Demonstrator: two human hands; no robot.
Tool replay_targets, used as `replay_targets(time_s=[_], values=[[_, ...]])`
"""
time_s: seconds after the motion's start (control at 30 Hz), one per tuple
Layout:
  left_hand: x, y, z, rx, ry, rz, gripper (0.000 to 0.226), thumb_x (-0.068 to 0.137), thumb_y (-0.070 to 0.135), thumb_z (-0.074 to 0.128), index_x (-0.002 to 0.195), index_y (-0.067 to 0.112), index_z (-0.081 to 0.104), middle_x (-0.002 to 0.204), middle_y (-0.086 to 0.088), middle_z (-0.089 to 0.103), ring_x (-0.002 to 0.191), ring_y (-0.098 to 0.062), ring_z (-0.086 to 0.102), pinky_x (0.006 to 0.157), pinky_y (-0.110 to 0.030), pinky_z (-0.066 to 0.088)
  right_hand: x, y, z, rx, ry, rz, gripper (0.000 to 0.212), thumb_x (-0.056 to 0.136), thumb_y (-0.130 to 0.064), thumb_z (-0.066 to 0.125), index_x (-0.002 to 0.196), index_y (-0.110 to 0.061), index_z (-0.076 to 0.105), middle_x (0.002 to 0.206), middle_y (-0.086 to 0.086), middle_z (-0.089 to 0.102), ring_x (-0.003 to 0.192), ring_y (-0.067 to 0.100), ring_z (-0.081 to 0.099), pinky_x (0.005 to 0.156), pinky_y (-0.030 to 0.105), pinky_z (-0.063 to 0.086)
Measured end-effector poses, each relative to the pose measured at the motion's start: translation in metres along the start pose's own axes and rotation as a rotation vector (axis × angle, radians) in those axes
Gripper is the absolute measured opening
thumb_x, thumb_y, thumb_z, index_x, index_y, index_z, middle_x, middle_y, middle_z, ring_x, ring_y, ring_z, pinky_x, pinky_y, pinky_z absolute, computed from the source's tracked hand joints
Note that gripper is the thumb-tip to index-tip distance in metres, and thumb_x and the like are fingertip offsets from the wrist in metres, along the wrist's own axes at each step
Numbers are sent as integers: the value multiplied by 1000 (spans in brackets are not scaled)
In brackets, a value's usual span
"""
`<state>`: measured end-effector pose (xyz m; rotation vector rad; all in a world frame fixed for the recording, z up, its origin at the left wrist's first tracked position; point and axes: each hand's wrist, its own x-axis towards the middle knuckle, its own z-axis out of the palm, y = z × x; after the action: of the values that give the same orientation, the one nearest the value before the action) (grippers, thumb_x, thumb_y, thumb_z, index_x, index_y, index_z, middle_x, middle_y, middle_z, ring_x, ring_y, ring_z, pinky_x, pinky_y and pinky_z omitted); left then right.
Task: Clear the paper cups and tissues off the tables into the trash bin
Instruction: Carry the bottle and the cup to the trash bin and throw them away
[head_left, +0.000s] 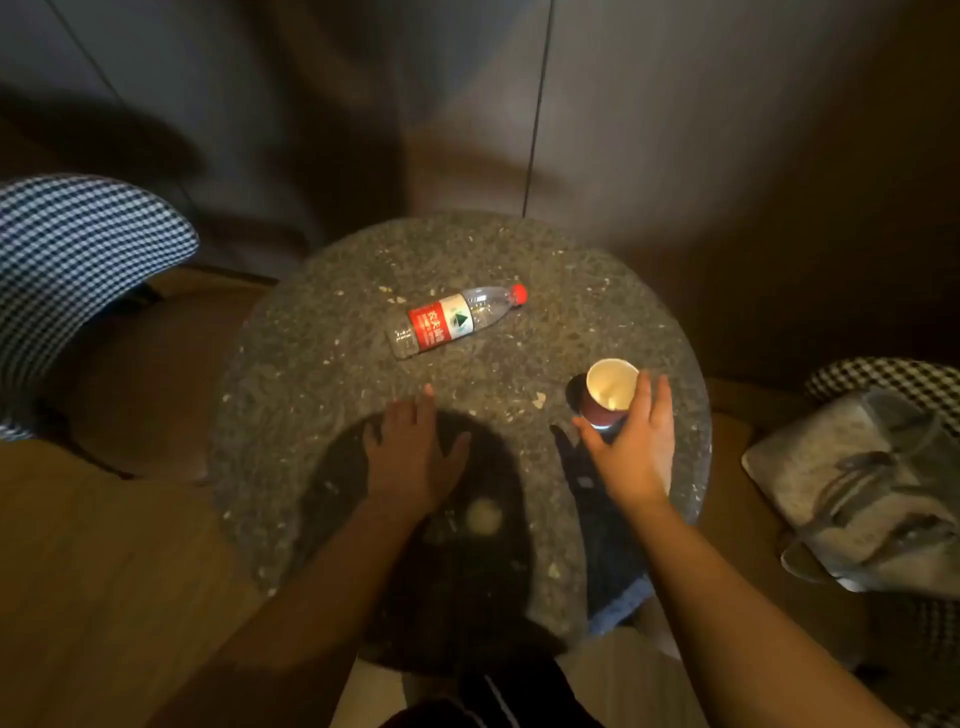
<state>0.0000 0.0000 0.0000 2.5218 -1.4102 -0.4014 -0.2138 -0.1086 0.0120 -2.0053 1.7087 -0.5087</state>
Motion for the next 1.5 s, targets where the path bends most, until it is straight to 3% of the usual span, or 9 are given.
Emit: replay_targets(time_s=[0.1, 0.23, 0.4, 0.57, 0.7, 0.83, 1.1, 1.23, 1.5], values=[[29, 12, 0, 49, 58, 37, 71, 89, 58, 41, 144, 16, 26, 148, -11, 33, 137, -29, 25, 109, -55, 19, 27, 5, 2, 73, -4, 82, 97, 77, -41, 72, 149, -10, 14, 157, 14, 14, 144, 31, 16, 117, 45, 21], [77, 27, -2, 147, 93, 129, 71, 88, 54, 45, 143, 12, 27, 144, -15, 35, 132, -32, 30, 107, -50, 24, 43, 8, 11, 107, -26, 108, 81, 82, -23, 70, 146, -9, 23, 151, 12, 27, 137, 33, 32, 112, 46, 33], [147, 34, -8, 238, 135, 153, 85, 84, 58, 52, 146, 9, 22, 148, -16, 29, 135, -30, 28, 108, -47, 25, 41, 11, 19, 101, -4, 122, 77, 81, -19, 70, 144, -12, 27, 149, 8, 28, 134, 30, 36, 106, 45, 41], [188, 23, -4, 256, 9, 97, 101, 74, 66, 62, 146, 9, 21, 146, -11, 36, 134, -28, 33, 108, -54, 25, 41, 9, 18, 110, 10, 136, 75, 82, -19, 69, 143, -12, 28, 147, 7, 30, 133, 28, 37, 106, 44, 40], [199, 19, 3, 255, -57, 96, 87, 74, 61, 66, 138, 11, 35, 134, -10, 50, 124, -29, 47, 104, -49, 29, 40, 6, 15, 126, 24, 143, 72, 81, -19, 70, 142, -10, 32, 146, 8, 33, 129, 28, 41, 102, 45, 44], [192, 13, 3, 196, 15, 173, 57, 75, 41, 72, 119, 8, 53, 116, -13, 58, 110, -30, 55, 94, -43, 41, 31, 1, 17, 167, 114, 169, 74, 79, -19, 73, 141, -8, 34, 143, 11, 36, 130, 29, 41, 103, 42, 43], [133, 30, -5, -361, 30, 342, 47, 68, 15, 79, 105, -5, 58, 102, -23, 57, 93, -36, 56, 81, -40, 45, -17, -6, 17, 137, 271, 270, 80, 78, -30, 74, 144, -14, 31, 144, 6, 35, 129, 27, 41, 100, 32, 38], [101, 44, -3, -493, -75, 395, 48, 68, 23, 79, 105, 5, 55, 101, -14, 54, 89, -32, 57, 80, -42, 48, -54, -8, 16, 137, 377, 337, 79, 77, -32, 75, 142, -12, 35, 141, 7, 38, 127, 26, 43, 98, 28, 38], [23, 75, 15, -462, -278, 660, 56, 68, 39, 78, 109, 13, 50, 102, -7, 55, 88, -28, 60, 74, -39, 51, -164, 2, 12, 123, 614, 563, 81, 75, -37, 76, 141, -14, 35, 137, 3, 40, 122, 21, 46, 92, 23, 38]])
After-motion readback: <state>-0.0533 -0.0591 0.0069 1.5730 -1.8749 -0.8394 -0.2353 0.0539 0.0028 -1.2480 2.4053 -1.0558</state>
